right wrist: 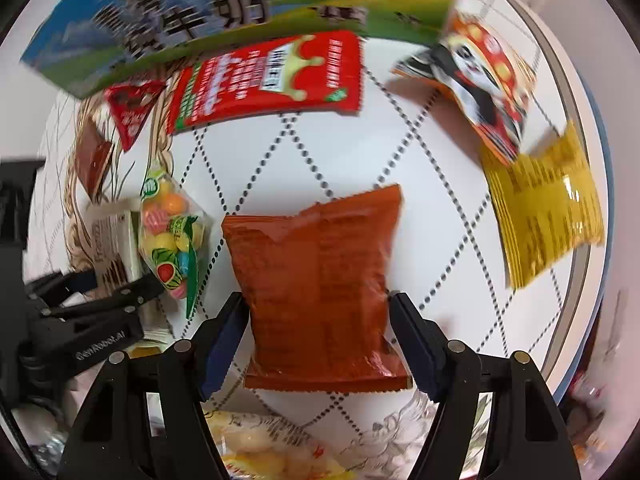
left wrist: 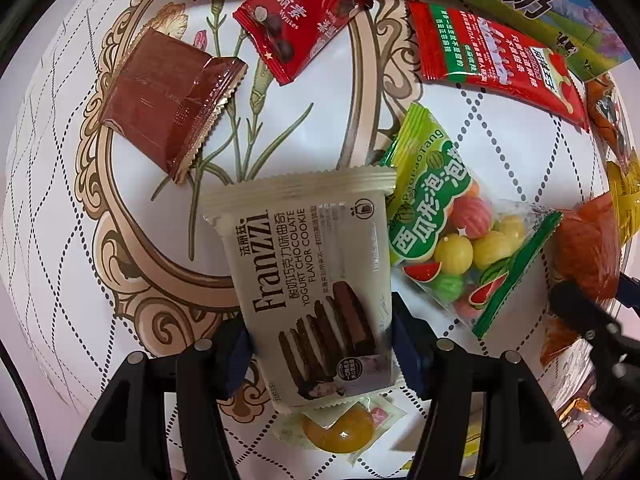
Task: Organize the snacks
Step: 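Grasp the Franzzi cookie pack with left tool while right tool grasps orange bag, then carry both packets into the box and release them from both tools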
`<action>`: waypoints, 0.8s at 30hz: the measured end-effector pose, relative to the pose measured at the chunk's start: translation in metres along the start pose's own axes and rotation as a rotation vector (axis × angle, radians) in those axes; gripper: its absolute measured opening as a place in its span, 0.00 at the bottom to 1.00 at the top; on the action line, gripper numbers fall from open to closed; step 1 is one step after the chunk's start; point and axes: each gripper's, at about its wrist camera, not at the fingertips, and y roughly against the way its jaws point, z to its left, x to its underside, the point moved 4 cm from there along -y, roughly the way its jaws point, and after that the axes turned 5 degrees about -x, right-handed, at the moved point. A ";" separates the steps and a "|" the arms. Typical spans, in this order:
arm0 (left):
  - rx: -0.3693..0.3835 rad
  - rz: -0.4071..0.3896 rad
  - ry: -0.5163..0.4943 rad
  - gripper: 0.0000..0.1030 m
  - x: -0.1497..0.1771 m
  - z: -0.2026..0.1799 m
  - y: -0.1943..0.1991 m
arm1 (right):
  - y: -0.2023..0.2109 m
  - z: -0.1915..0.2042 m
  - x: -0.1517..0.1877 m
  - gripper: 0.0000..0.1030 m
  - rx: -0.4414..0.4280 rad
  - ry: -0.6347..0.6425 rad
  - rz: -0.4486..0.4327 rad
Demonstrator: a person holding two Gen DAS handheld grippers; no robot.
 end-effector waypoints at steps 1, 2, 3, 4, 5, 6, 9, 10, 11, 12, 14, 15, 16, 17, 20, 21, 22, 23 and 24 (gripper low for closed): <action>0.001 -0.005 0.003 0.57 0.004 0.003 -0.001 | -0.001 0.002 0.002 0.70 0.004 -0.002 -0.006; 0.000 -0.012 0.007 0.57 0.005 0.003 0.001 | -0.002 0.004 0.004 0.63 0.010 -0.001 -0.012; 0.000 -0.021 0.012 0.56 0.007 0.006 0.004 | -0.001 0.004 0.005 0.60 0.010 -0.005 -0.018; -0.001 -0.029 0.014 0.56 0.012 0.011 0.008 | 0.000 0.004 0.006 0.58 0.002 -0.010 -0.022; -0.002 -0.043 0.015 0.55 0.017 0.011 0.014 | 0.002 0.005 0.008 0.57 -0.009 -0.014 -0.027; 0.001 -0.054 0.017 0.55 0.021 0.012 0.020 | 0.008 0.002 0.004 0.56 -0.013 -0.015 -0.029; 0.019 -0.085 0.023 0.54 0.026 0.012 0.040 | 0.022 0.013 0.001 0.55 -0.050 -0.025 -0.052; 0.025 -0.104 0.024 0.54 0.027 0.012 0.051 | 0.031 0.016 0.001 0.55 -0.071 -0.027 -0.065; 0.030 -0.123 0.023 0.54 0.028 0.012 0.061 | 0.038 0.018 0.000 0.54 -0.088 -0.028 -0.078; 0.033 -0.142 0.018 0.54 0.029 0.015 0.073 | 0.044 0.023 -0.003 0.54 -0.099 -0.029 -0.086; 0.045 -0.188 0.014 0.54 0.029 0.017 0.097 | 0.064 0.033 -0.006 0.53 -0.122 -0.021 -0.127; 0.051 -0.210 0.014 0.54 0.028 0.017 0.109 | 0.072 0.039 -0.004 0.53 -0.129 -0.015 -0.144; 0.056 -0.230 0.013 0.54 0.027 0.018 0.119 | 0.080 0.038 -0.008 0.53 -0.136 -0.014 -0.160; 0.058 -0.256 0.014 0.54 0.024 0.018 0.133 | 0.090 0.038 -0.011 0.53 -0.146 -0.012 -0.184; 0.065 -0.328 0.012 0.54 0.012 0.019 0.170 | 0.113 0.035 -0.028 0.53 -0.158 -0.008 -0.240; 0.070 -0.343 0.007 0.54 0.006 0.018 0.178 | 0.122 0.034 -0.028 0.53 -0.163 -0.008 -0.260; 0.077 -0.355 0.004 0.54 0.002 0.017 0.180 | 0.131 0.036 -0.033 0.53 -0.165 -0.008 -0.287; 0.086 -0.370 0.004 0.54 -0.006 0.016 0.187 | 0.141 0.034 -0.033 0.53 -0.164 -0.006 -0.301; 0.089 -0.383 -0.001 0.54 -0.014 0.015 0.193 | 0.149 0.036 -0.039 0.53 -0.153 -0.002 -0.331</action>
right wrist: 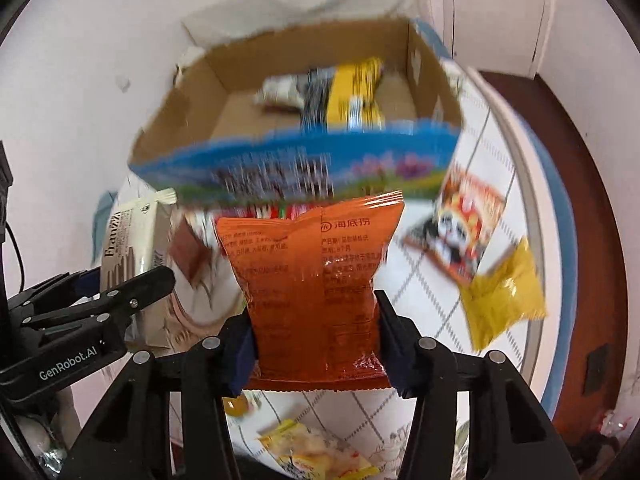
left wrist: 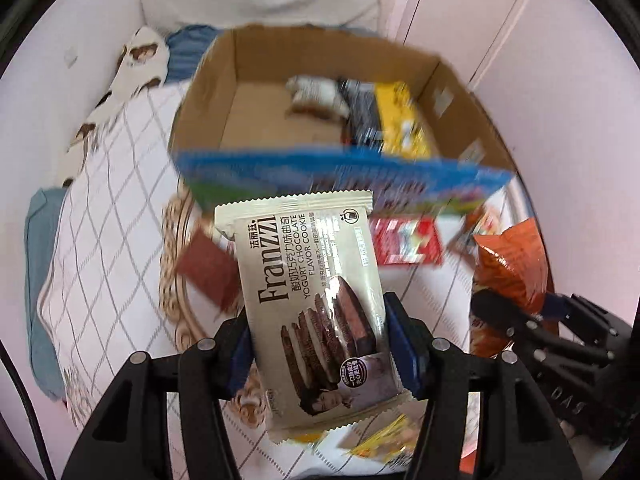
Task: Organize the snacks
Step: 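Carry both packets into the box and release them from both tools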
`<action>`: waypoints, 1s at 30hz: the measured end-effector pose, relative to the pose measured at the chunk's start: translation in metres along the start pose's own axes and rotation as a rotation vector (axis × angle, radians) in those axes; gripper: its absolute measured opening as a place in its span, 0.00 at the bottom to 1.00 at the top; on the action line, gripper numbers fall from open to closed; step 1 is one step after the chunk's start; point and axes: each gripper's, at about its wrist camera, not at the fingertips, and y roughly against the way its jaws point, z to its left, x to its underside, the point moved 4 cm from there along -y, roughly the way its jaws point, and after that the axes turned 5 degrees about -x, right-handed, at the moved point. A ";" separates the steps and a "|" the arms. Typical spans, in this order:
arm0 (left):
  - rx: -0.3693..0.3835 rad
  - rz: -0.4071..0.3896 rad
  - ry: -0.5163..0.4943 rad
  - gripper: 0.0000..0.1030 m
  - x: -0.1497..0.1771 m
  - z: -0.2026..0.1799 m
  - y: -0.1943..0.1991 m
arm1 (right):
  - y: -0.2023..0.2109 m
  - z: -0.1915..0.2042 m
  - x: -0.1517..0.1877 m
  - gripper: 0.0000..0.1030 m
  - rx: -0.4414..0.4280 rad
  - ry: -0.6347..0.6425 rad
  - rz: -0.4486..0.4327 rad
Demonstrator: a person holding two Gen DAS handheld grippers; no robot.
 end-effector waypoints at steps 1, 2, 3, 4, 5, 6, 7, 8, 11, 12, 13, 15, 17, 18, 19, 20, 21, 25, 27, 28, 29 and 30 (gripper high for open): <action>0.000 -0.008 -0.007 0.54 -0.010 -0.002 -0.002 | 0.009 -0.011 -0.017 0.53 0.004 0.001 -0.017; 0.000 -0.018 -0.013 0.54 -0.019 -0.004 0.000 | 0.013 -0.012 -0.025 0.53 0.007 -0.001 -0.035; 0.001 -0.025 -0.014 0.54 -0.029 -0.008 0.002 | 0.020 -0.018 -0.036 0.53 0.006 -0.004 -0.042; 0.009 -0.032 -0.017 0.54 -0.041 -0.011 0.003 | 0.022 -0.018 -0.045 0.53 0.004 -0.012 -0.059; 0.014 -0.039 -0.020 0.54 -0.050 -0.011 0.003 | 0.020 -0.015 -0.057 0.53 0.006 -0.014 -0.070; 0.015 -0.052 -0.023 0.54 -0.061 -0.014 0.005 | 0.021 -0.015 -0.064 0.53 0.006 -0.016 -0.080; 0.014 -0.057 -0.025 0.54 -0.067 -0.017 0.008 | 0.023 -0.020 -0.070 0.53 0.004 -0.020 -0.090; 0.015 -0.065 -0.031 0.54 -0.079 -0.018 0.008 | 0.023 -0.022 -0.077 0.53 0.003 -0.024 -0.098; 0.026 -0.063 -0.036 0.54 -0.105 -0.022 0.007 | 0.024 -0.029 -0.107 0.53 0.009 -0.033 -0.130; 0.027 -0.061 -0.036 0.54 -0.114 -0.021 0.004 | 0.023 -0.032 -0.115 0.53 0.016 -0.035 -0.138; 0.025 -0.059 -0.038 0.54 -0.124 -0.020 0.001 | 0.020 -0.037 -0.128 0.53 0.029 -0.043 -0.147; 0.010 -0.049 -0.045 0.54 -0.141 -0.016 -0.008 | 0.013 -0.047 -0.150 0.53 0.044 -0.063 -0.152; -0.016 -0.033 -0.054 0.54 -0.162 -0.009 -0.024 | 0.001 -0.056 -0.173 0.53 0.056 -0.076 -0.140; -0.027 -0.027 -0.061 0.54 -0.169 -0.008 -0.030 | -0.006 -0.060 -0.181 0.53 0.061 -0.079 -0.132; -0.043 -0.022 -0.074 0.54 -0.179 -0.006 -0.039 | -0.018 -0.064 -0.194 0.53 0.075 -0.082 -0.111; -0.058 -0.008 -0.078 0.54 -0.188 -0.003 -0.049 | -0.029 -0.068 -0.206 0.53 0.075 -0.096 -0.097; -0.082 0.010 -0.089 0.54 -0.199 0.001 -0.061 | -0.039 -0.071 -0.215 0.53 0.085 -0.100 -0.078; -0.155 0.075 -0.102 0.54 -0.228 0.016 -0.102 | -0.077 -0.087 -0.246 0.53 0.106 -0.144 -0.023; -0.162 0.133 -0.092 0.55 -0.240 0.027 -0.126 | -0.091 -0.092 -0.256 0.53 0.114 -0.158 0.004; -0.163 0.162 -0.080 0.55 -0.245 0.033 -0.136 | -0.102 -0.096 -0.262 0.53 0.114 -0.180 0.030; -0.168 0.190 -0.076 0.56 -0.247 0.038 -0.145 | -0.111 -0.101 -0.267 0.54 0.115 -0.201 0.036; -0.166 0.215 -0.074 0.56 -0.250 0.042 -0.153 | -0.117 -0.104 -0.270 0.64 0.119 -0.206 0.047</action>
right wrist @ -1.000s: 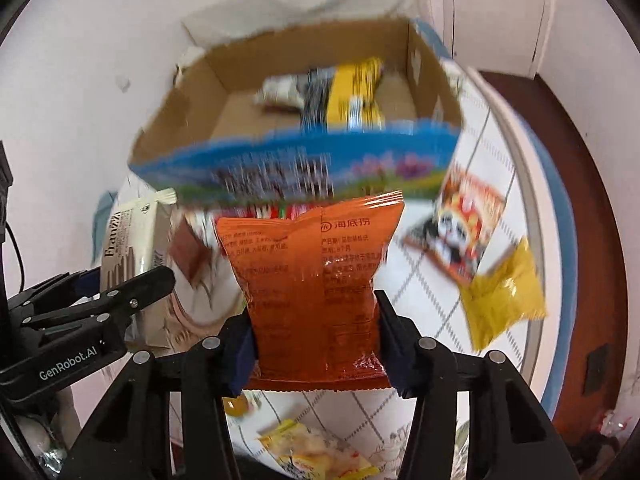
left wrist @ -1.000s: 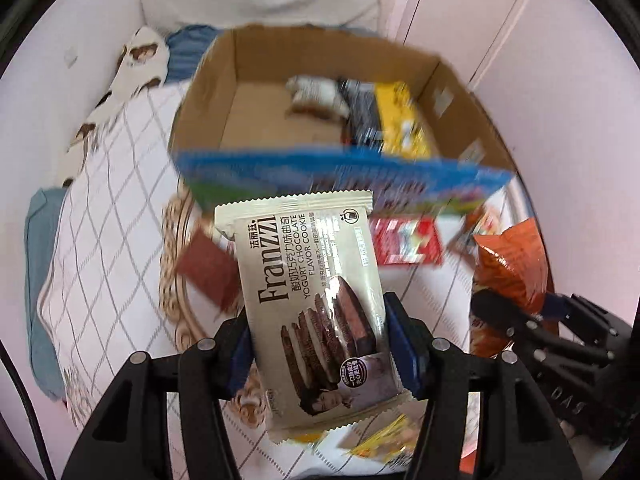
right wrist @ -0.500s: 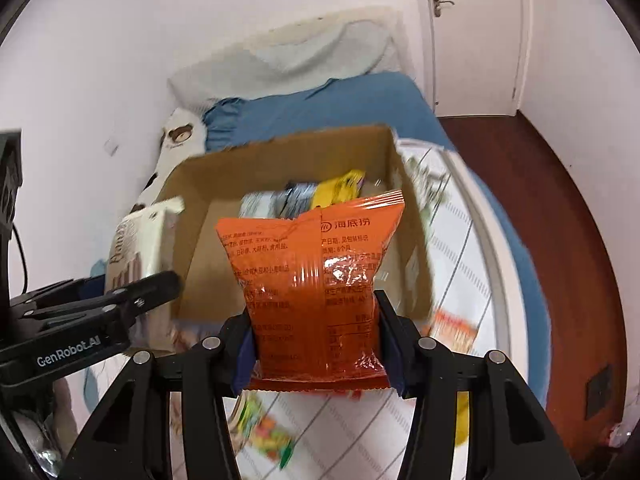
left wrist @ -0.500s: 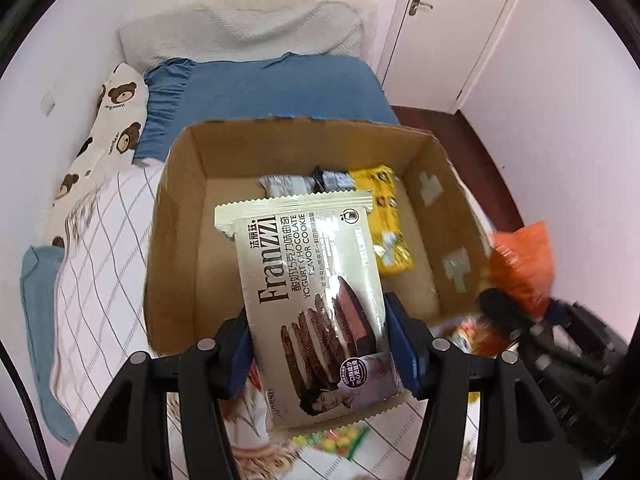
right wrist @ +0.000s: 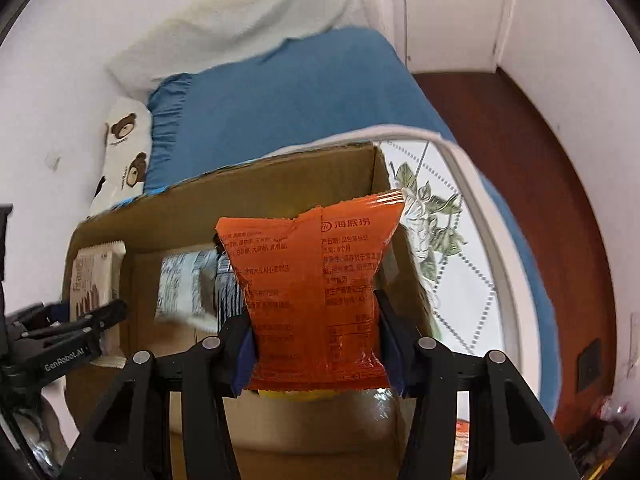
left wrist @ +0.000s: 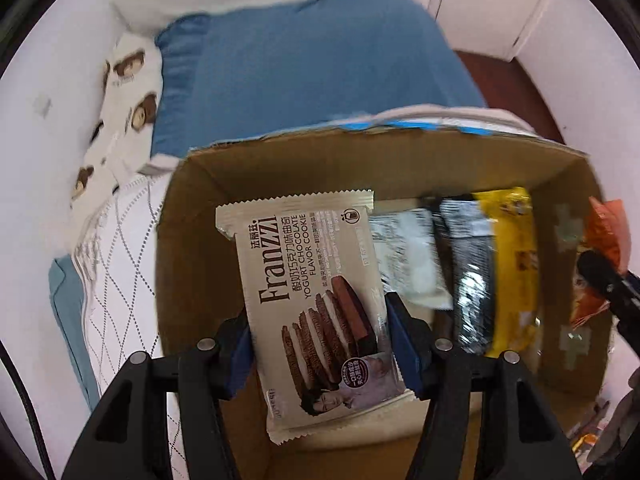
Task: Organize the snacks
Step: 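Carry both packets into the box and release them from both tools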
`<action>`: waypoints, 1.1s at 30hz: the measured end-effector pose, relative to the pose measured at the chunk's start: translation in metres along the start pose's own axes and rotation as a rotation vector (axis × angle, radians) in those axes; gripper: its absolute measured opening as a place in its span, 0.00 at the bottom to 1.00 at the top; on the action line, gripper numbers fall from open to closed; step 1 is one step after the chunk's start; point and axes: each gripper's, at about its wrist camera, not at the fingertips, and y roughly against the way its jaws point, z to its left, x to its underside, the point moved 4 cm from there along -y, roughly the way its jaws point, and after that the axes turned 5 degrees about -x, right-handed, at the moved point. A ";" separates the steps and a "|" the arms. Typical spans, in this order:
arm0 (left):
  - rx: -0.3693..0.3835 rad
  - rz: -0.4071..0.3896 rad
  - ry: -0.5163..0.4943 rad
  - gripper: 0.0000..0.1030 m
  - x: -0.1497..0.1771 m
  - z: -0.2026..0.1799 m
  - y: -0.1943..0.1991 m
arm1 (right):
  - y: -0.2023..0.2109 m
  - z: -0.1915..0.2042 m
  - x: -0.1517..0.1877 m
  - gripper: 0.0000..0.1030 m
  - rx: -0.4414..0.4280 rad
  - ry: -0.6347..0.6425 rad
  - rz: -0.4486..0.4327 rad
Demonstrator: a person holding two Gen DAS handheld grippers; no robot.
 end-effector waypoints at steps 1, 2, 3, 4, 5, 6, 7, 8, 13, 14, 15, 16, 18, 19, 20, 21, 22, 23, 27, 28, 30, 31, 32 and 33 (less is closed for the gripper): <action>0.008 0.026 0.001 0.57 -0.004 0.003 -0.008 | -0.008 0.000 -0.004 0.74 0.011 -0.001 0.018; 0.016 0.044 0.009 0.64 -0.008 0.006 -0.014 | -0.011 0.000 -0.005 0.90 0.015 0.000 0.023; 0.029 0.050 0.015 0.79 -0.011 0.008 -0.018 | -0.016 0.002 -0.007 0.93 0.018 0.006 0.038; 0.040 0.047 0.020 0.85 -0.014 0.010 -0.020 | -0.016 0.003 -0.006 0.93 0.027 0.011 0.039; 0.046 0.043 0.026 0.91 -0.016 0.012 -0.020 | -0.017 0.004 -0.006 0.94 0.036 0.016 0.040; 0.054 0.035 0.031 0.91 -0.017 0.013 -0.020 | -0.018 0.005 -0.006 0.95 0.043 0.022 0.043; 0.061 0.049 0.025 0.91 -0.017 0.014 -0.019 | -0.018 0.006 -0.006 0.95 0.039 0.023 0.043; 0.068 0.045 0.028 0.91 -0.016 0.016 -0.018 | -0.020 0.005 -0.007 0.95 0.044 0.024 0.042; 0.070 0.024 0.035 0.91 -0.008 0.014 -0.010 | -0.017 0.004 -0.002 0.95 0.038 0.022 0.038; 0.079 0.020 0.039 0.91 -0.004 0.014 -0.008 | -0.015 0.004 0.001 0.95 0.036 0.023 0.038; 0.079 0.015 0.043 0.91 0.000 0.010 -0.003 | -0.013 0.004 0.003 0.95 0.035 0.024 0.036; 0.079 0.009 0.045 0.91 0.001 0.009 -0.001 | -0.008 0.006 0.008 0.95 0.036 0.030 0.031; 0.077 -0.019 0.050 0.91 0.010 0.008 0.007 | 0.001 0.009 0.016 0.95 0.039 0.042 0.019; 0.073 -0.031 0.051 0.91 0.014 0.007 0.011 | 0.004 0.011 0.020 0.95 0.043 0.051 0.013; 0.067 -0.052 0.051 0.91 0.020 0.006 0.017 | 0.008 0.013 0.023 0.95 0.047 0.063 0.007; 0.065 -0.067 0.053 0.91 0.024 0.006 0.022 | 0.012 0.016 0.029 0.95 0.053 0.080 -0.002; 0.062 -0.080 0.055 0.91 0.028 0.005 0.026 | 0.016 0.017 0.034 0.95 0.053 0.089 -0.007; 0.055 -0.101 0.058 0.91 0.034 0.005 0.032 | 0.020 0.019 0.039 0.95 0.052 0.097 -0.013; 0.044 -0.171 0.070 0.91 0.054 0.004 0.053 | 0.035 0.024 0.058 0.95 0.048 0.123 -0.035; 0.047 -0.184 0.072 0.91 0.059 0.003 0.058 | 0.039 0.024 0.062 0.95 0.043 0.124 -0.038; 0.051 -0.201 0.080 0.91 0.067 0.003 0.066 | 0.047 0.025 0.069 0.95 0.037 0.128 -0.050; 0.052 -0.206 0.078 0.91 0.070 0.003 0.070 | 0.053 0.026 0.073 0.95 0.034 0.132 -0.062; 0.054 -0.223 0.084 0.91 0.075 0.003 0.076 | 0.060 0.026 0.077 0.95 0.034 0.138 -0.076; 0.053 -0.235 0.089 0.91 0.078 0.003 0.080 | 0.064 0.027 0.080 0.95 0.035 0.144 -0.085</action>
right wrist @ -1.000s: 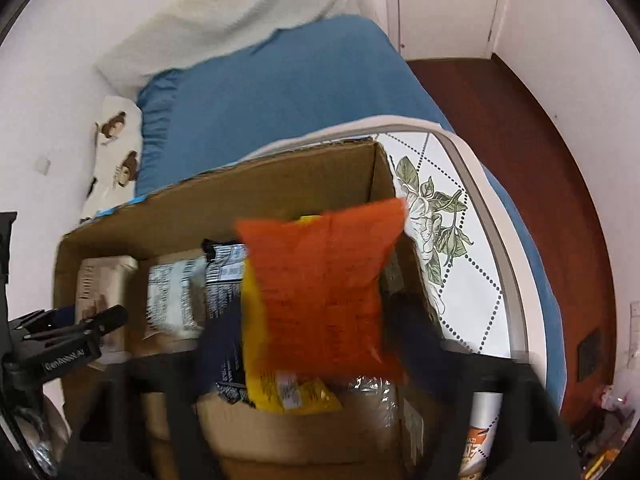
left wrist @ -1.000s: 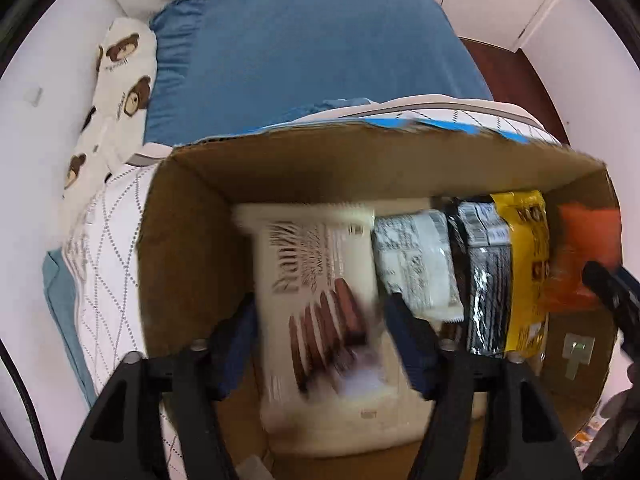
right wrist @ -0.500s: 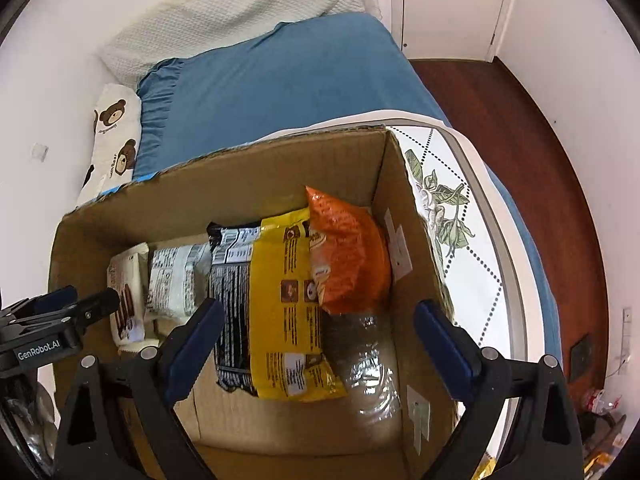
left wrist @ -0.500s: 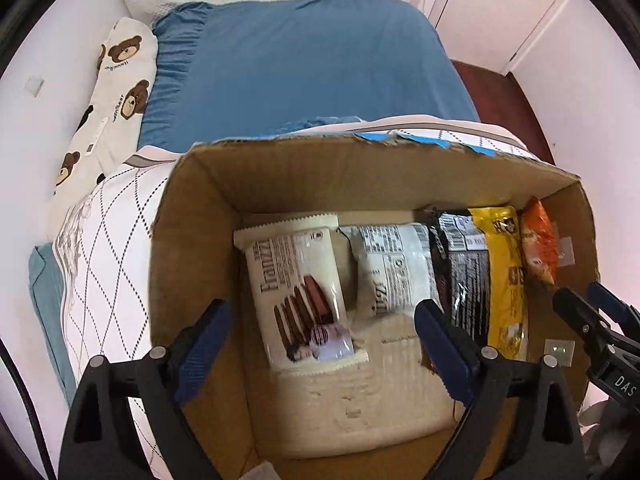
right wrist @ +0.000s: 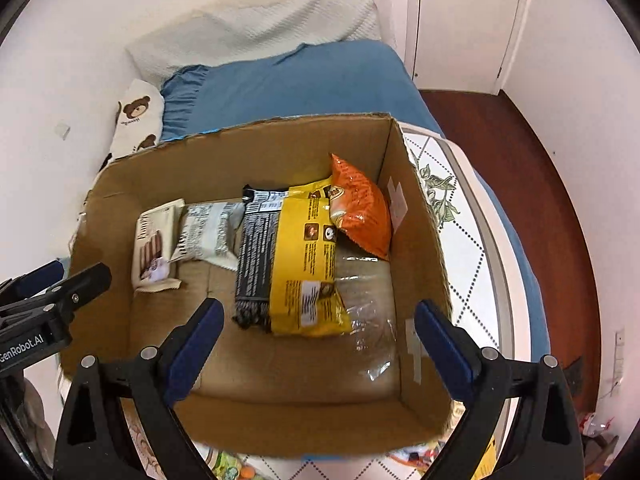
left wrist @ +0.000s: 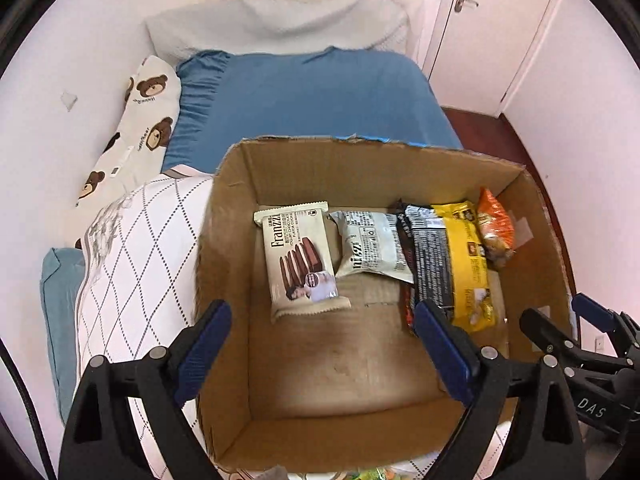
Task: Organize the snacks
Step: 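Carry both packets into the box and release them from both tools, then grasp the watermelon candy bag with left tool while right tool grasps yellow bread bag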
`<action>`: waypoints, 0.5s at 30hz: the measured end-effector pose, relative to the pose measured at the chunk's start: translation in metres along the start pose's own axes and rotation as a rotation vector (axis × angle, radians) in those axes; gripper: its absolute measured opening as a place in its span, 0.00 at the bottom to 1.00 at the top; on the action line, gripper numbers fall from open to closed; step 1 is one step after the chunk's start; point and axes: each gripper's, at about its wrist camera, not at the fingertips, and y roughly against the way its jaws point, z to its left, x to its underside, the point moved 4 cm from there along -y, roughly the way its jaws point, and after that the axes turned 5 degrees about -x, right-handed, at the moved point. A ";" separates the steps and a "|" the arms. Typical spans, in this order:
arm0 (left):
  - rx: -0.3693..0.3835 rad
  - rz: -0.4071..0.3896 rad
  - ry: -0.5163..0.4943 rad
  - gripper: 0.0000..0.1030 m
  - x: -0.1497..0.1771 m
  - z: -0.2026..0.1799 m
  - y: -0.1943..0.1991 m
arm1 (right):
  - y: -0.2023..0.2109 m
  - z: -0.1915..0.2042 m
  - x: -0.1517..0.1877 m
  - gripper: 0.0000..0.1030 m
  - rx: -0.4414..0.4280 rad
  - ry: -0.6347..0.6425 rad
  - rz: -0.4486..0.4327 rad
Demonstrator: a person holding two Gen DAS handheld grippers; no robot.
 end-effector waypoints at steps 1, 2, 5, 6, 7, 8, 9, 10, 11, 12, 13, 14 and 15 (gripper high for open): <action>-0.003 -0.019 0.005 0.91 0.004 0.000 0.008 | 0.007 0.001 0.004 0.95 0.001 0.004 -0.016; -0.002 -0.036 0.009 0.91 0.009 0.000 0.016 | 0.014 0.003 0.006 0.95 0.002 0.011 -0.031; 0.001 -0.082 0.016 0.91 0.020 0.000 0.037 | 0.038 0.007 0.015 0.95 0.000 0.030 -0.077; -0.003 -0.084 0.018 0.91 0.023 0.001 0.042 | 0.045 0.008 0.018 0.95 -0.008 0.030 -0.089; -0.005 -0.092 0.017 0.91 0.028 -0.001 0.049 | 0.051 0.010 0.021 0.95 -0.010 0.031 -0.099; -0.001 -0.104 0.016 0.91 0.034 -0.002 0.057 | 0.059 0.011 0.024 0.95 -0.017 0.030 -0.113; 0.001 -0.112 0.016 0.91 0.036 -0.003 0.062 | 0.063 0.012 0.026 0.95 -0.025 0.028 -0.121; 0.004 -0.121 0.016 0.91 0.040 -0.004 0.068 | 0.071 0.014 0.030 0.95 -0.035 0.026 -0.131; 0.007 -0.131 0.014 0.91 0.045 -0.005 0.076 | 0.078 0.015 0.035 0.95 -0.045 0.028 -0.137; 0.009 -0.138 0.017 0.91 0.049 -0.005 0.082 | 0.082 0.016 0.038 0.95 -0.055 0.027 -0.140; 0.013 -0.146 0.017 0.91 0.052 -0.004 0.086 | 0.090 0.018 0.045 0.95 -0.080 0.024 -0.140; 0.022 -0.147 0.020 0.91 0.058 -0.003 0.093 | 0.094 0.020 0.051 0.95 -0.093 0.031 -0.132; 0.026 -0.148 0.025 0.91 0.065 -0.002 0.098 | 0.097 0.023 0.058 0.95 -0.100 0.040 -0.126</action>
